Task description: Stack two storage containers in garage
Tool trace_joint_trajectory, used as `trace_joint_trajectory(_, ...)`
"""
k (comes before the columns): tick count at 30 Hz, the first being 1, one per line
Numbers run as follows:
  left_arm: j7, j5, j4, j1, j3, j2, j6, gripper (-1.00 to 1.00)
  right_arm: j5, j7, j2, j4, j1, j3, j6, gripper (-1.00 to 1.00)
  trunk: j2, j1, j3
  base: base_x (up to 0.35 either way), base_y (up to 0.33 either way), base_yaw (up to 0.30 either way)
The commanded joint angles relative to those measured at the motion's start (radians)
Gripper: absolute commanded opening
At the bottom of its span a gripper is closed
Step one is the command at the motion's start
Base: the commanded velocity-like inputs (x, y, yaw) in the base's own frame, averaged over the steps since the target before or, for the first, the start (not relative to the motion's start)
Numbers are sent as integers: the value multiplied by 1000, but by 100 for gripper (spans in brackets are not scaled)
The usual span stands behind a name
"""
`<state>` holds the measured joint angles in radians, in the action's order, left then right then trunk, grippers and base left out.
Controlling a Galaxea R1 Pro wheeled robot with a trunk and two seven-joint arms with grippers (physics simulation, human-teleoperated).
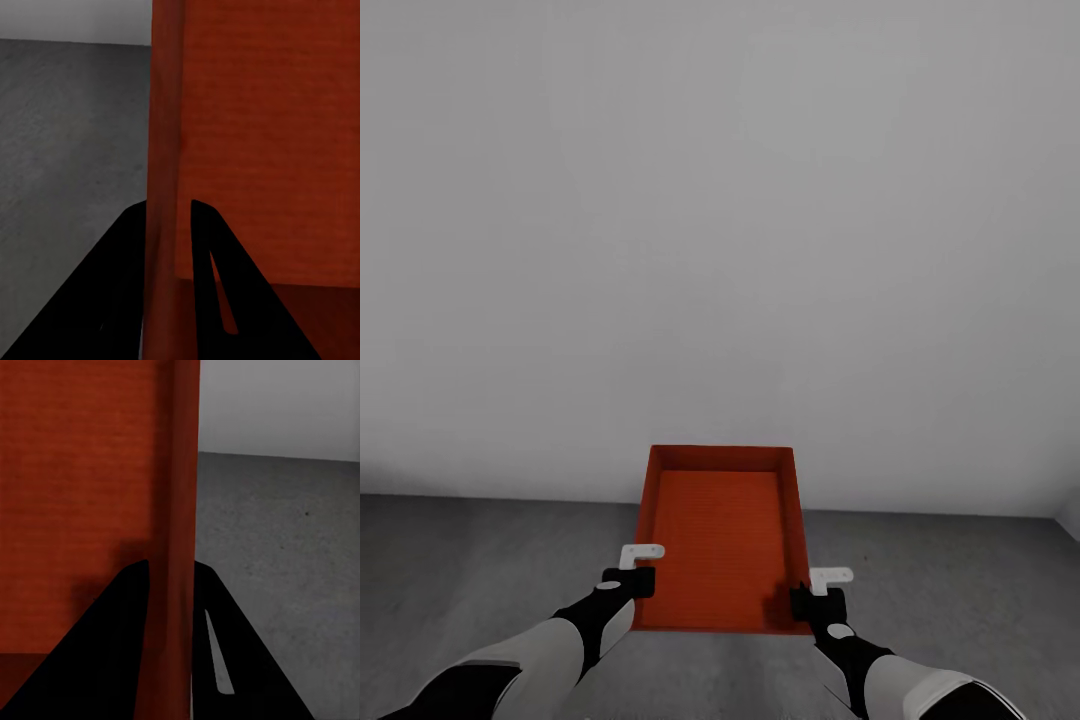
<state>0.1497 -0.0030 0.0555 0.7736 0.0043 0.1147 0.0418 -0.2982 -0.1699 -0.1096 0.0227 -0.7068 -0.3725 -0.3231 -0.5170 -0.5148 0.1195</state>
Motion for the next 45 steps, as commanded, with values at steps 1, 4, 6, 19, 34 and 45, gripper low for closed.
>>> trace_joint_trajectory(1,13,-2,-3,1,54,-61,3,-100,21,1,-1,-3,-1,46,-10,-100,-2,0,3,0,0,0)
trace_joint_trajectory(4,13,-2,-2,1,54,-61,3,-100,21,1,-1,-3,-1,46,-10,-100,-2,0,8,0,0,0)
trace_joint_trajectory(6,13,-2,-2,1,54,-61,3,-100,21,1,-1,-3,-1,46,-10,-100,-2,0,11,0,0,0)
trace_joint_trajectory(19,13,-2,-2,1,54,-61,3,-100,21,1,-1,-3,-1,46,-10,-100,-2,0,32,0,0,0)
trace_joint_trajectory(34,13,-3,-3,1,54,-61,3,-100,21,1,-1,-3,-1,46,-10,-100,-2,0,56,0,0,0)
trace_joint_trajectory(45,13,-3,-3,1,54,-61,3,-100,21,1,-1,-3,-1,46,-10,-100,-2,0,73,0,0,0)
